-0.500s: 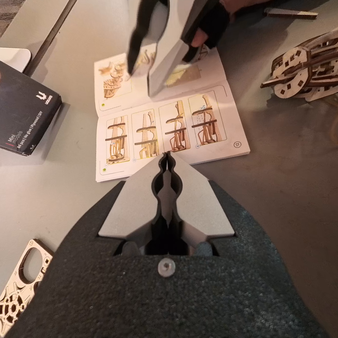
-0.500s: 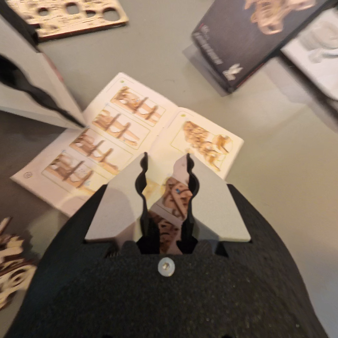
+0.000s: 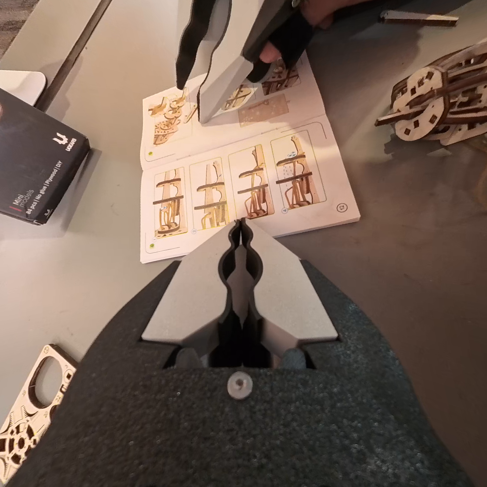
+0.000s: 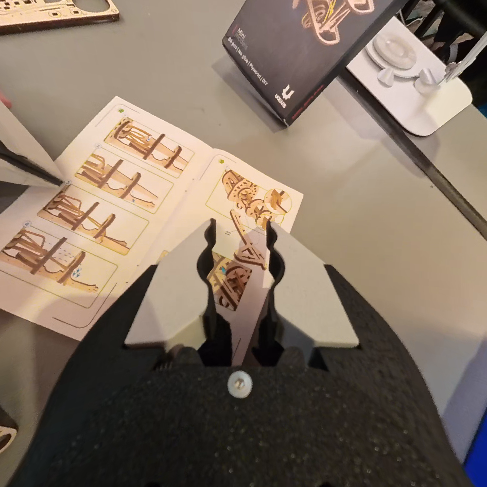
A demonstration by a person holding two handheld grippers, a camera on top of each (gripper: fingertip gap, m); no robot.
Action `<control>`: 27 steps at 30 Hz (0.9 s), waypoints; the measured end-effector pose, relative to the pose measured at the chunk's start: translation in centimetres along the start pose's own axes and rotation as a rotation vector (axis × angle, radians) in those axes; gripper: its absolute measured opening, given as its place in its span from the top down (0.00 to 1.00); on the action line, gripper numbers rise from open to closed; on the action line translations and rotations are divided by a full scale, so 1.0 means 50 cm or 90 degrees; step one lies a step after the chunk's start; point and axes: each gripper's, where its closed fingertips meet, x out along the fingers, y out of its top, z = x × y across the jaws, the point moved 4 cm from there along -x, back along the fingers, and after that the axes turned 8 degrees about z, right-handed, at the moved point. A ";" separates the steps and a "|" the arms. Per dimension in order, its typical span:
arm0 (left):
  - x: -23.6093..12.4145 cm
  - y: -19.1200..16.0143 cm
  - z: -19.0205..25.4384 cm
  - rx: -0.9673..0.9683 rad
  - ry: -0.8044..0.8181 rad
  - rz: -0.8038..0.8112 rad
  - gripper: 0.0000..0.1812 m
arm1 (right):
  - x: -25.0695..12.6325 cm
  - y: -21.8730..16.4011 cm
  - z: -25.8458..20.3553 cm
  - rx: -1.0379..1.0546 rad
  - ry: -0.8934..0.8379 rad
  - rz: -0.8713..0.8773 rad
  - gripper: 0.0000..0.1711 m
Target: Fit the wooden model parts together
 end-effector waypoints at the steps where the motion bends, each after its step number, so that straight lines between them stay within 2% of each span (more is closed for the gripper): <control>1: 0.000 0.000 0.000 0.000 0.000 0.000 1.00 | 0.000 0.000 0.000 0.001 0.000 0.000 0.78; 27: 0.000 0.000 0.000 -0.005 -0.004 0.000 1.00 | -0.004 0.003 0.002 0.031 0.041 0.019 0.73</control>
